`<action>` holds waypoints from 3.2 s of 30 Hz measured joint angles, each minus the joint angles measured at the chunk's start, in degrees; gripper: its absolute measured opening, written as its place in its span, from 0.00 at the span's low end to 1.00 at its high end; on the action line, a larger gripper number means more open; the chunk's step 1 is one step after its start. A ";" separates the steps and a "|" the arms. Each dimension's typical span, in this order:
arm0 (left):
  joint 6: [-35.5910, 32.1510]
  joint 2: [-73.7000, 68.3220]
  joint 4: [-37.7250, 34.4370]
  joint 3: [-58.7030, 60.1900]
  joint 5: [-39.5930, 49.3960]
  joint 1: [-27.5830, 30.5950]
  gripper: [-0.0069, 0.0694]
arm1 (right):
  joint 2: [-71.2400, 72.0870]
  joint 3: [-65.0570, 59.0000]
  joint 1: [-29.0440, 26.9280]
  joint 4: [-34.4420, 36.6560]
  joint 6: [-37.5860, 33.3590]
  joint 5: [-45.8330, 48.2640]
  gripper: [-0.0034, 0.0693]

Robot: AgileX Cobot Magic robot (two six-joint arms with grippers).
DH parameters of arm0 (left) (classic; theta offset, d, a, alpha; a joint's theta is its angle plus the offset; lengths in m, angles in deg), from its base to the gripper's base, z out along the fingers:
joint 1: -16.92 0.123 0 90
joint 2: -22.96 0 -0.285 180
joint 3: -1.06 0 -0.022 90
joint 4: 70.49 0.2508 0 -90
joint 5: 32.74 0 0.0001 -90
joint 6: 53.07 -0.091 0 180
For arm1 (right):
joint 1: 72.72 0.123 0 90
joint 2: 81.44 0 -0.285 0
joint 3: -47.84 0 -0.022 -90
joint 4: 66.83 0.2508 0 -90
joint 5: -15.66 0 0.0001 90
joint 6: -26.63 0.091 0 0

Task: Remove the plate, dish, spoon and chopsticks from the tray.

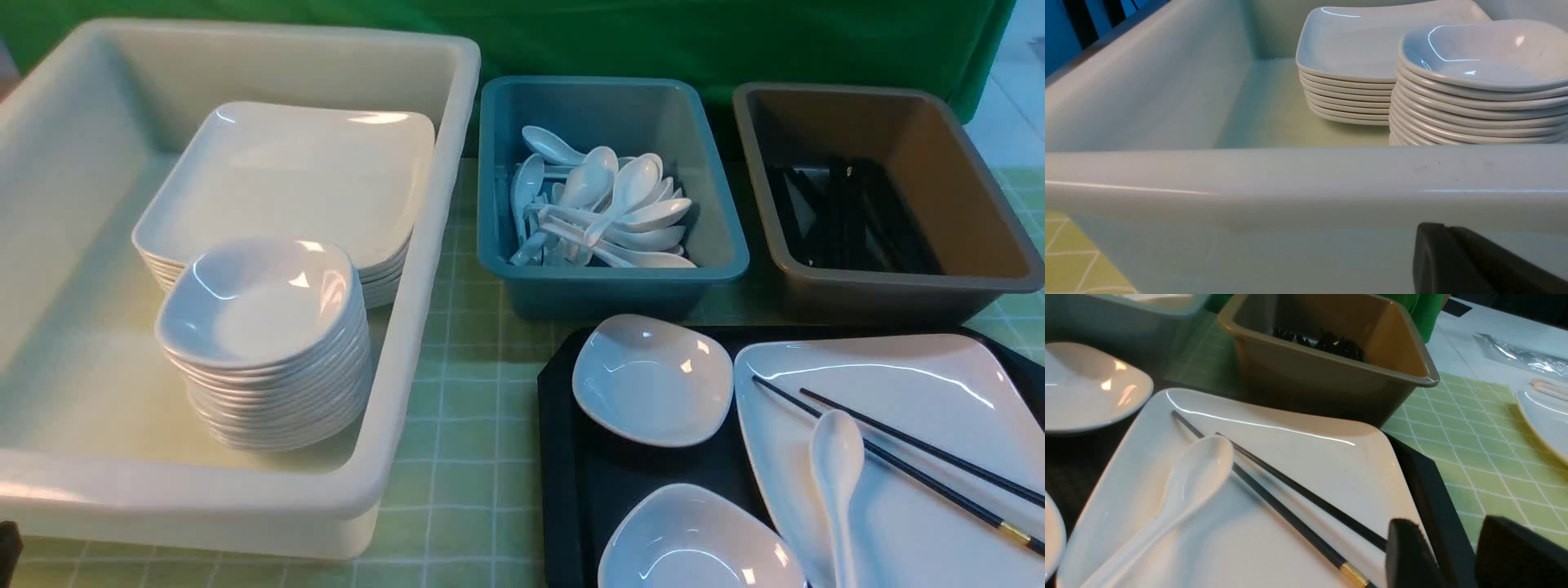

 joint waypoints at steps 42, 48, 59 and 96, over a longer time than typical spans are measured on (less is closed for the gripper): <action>32.63 -1.12 -12.04 -14.24 -36.02 0.00 0.09 | 0.00 0.00 0.02 26.91 40.56 -27.82 0.38; 31.76 -13.24 -6.34 -38.30 -3.20 0.00 0.09 | 0.00 0.00 0.02 27.25 40.56 -30.33 0.38; -1.21 -51.02 -20.50 -56.19 44.35 0.00 0.08 | -14.61 24.30 9.72 6.14 25.40 9.39 0.06; 0.44 -85.90 -12.68 -68.06 25.31 -53.73 0.07 | -92.96 46.66 17.28 12.69 7.76 23.03 0.29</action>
